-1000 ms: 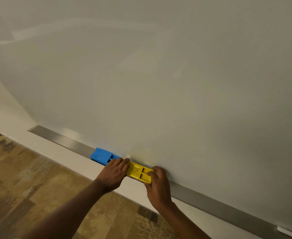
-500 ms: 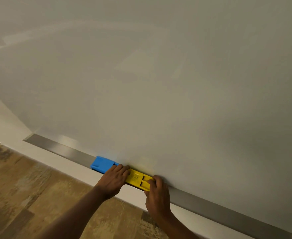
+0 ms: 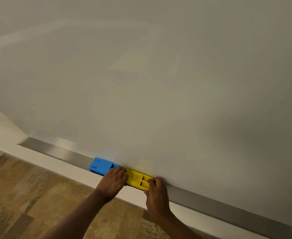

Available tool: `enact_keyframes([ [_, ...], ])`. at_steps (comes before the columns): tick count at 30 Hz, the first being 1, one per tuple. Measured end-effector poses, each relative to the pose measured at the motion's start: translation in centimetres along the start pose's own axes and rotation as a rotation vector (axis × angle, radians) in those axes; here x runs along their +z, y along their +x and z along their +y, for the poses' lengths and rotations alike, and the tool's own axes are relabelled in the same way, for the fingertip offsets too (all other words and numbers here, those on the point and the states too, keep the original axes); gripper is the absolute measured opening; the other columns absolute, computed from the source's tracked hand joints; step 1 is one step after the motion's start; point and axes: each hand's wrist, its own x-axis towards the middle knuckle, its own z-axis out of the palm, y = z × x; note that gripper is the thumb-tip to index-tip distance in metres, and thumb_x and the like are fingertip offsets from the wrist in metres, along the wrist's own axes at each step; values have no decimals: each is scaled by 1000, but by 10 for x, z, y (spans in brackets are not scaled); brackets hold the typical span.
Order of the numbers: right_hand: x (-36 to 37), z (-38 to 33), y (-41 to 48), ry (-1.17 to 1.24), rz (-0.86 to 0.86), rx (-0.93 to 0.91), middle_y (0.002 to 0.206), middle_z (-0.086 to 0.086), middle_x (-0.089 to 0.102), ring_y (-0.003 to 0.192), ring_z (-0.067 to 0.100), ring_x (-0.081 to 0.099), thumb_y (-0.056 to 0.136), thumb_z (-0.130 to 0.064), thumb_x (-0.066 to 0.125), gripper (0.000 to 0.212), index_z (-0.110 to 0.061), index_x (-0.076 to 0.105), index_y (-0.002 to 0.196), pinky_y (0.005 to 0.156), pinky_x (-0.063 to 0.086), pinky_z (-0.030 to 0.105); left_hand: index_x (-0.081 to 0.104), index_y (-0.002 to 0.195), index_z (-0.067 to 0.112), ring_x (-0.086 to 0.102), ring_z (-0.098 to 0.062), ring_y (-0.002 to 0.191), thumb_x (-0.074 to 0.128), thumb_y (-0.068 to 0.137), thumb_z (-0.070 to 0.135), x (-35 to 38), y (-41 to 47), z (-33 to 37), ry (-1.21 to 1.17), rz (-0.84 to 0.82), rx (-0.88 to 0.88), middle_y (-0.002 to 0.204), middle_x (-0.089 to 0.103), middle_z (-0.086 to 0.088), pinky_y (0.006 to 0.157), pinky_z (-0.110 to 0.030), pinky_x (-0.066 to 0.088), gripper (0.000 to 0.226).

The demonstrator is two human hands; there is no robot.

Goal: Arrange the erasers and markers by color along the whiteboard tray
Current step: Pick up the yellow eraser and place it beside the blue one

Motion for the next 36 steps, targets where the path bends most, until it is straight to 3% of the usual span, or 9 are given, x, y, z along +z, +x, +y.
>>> enact_keyframes([
  [13,-3,-1,-7,47,17,-27,85,0,63,68,12,61,60,-34,89,43,-21,66,94,60,54,17,63,84,17,55,-21,73,85,63,18,-8,2,4,44,-72,-26,83,62,-3,61,-33,48,31],
  [18,-19,7,-15,83,109,-60,93,1,63,76,14,62,73,-35,76,36,-21,63,103,68,54,20,64,93,13,60,-26,78,90,58,19,-19,7,17,-2,-61,-23,89,67,-9,62,-37,50,43],
  [20,-29,10,-18,101,137,-83,98,1,62,80,15,62,78,-35,71,35,-21,59,108,71,54,21,60,101,11,60,-28,82,70,83,31,-24,13,28,-52,3,-39,95,68,-12,63,-41,50,28],
  [22,-42,13,-22,122,155,-94,101,1,60,83,15,60,83,-36,63,32,-21,55,110,71,53,23,59,106,8,62,-31,81,25,101,45,-30,20,41,-112,36,-61,96,68,-14,63,-43,51,51],
  [23,-49,14,-25,137,165,-94,103,1,59,85,15,59,86,-36,58,30,-21,54,111,72,53,24,58,108,6,63,-33,80,13,101,47,-32,24,49,-108,56,-45,97,68,-16,63,-43,51,61],
  [26,-68,28,-35,168,239,-82,106,2,58,86,18,58,89,-34,50,25,-21,53,111,72,53,28,54,111,3,62,-36,79,9,102,44,-43,35,79,-111,111,3,98,67,-20,62,-43,50,61],
  [29,-90,49,-48,181,321,-55,108,1,58,88,17,58,87,-32,55,26,-24,55,112,74,52,27,51,111,5,60,-38,80,13,103,39,-48,47,111,-140,196,52,101,65,-23,61,-41,50,51],
  [36,-135,122,-83,131,424,36,107,-1,61,93,13,58,84,-34,60,28,-25,56,111,75,52,25,51,110,10,61,-40,86,17,101,45,-61,78,187,-143,142,205,107,65,-23,63,-42,52,50],
])
